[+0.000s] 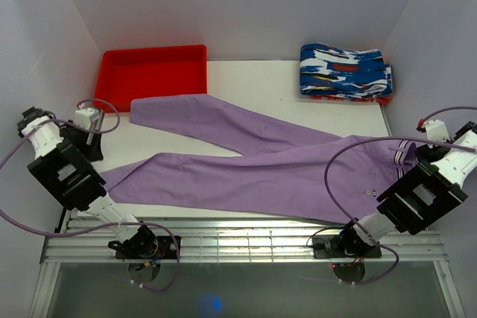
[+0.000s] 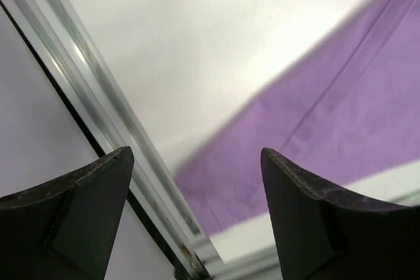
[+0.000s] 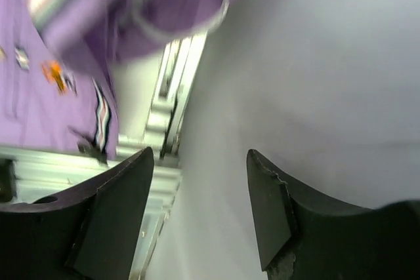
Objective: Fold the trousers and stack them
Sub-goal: Flatten the trousers out
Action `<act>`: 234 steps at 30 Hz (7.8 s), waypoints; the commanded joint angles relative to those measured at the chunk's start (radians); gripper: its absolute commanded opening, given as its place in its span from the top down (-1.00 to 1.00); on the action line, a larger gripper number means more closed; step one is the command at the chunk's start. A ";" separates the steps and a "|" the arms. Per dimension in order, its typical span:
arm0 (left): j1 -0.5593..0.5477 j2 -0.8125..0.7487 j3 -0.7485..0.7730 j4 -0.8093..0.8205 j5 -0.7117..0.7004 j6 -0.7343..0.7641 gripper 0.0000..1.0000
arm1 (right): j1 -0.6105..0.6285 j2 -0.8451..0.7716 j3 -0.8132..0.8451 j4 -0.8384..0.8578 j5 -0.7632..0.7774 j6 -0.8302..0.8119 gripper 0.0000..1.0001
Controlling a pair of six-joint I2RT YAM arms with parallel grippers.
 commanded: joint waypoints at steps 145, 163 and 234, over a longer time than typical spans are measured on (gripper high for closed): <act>0.083 0.021 -0.182 0.337 0.377 -0.332 1.00 | 0.906 0.288 -0.043 0.211 -0.170 0.221 -0.41; 0.086 -0.058 -0.192 0.295 0.410 -0.292 1.00 | 0.972 0.077 -0.119 0.437 0.054 0.241 0.85; 0.088 -0.161 -0.368 0.900 0.389 -0.740 0.58 | 1.068 0.376 0.124 0.787 0.252 0.384 -0.80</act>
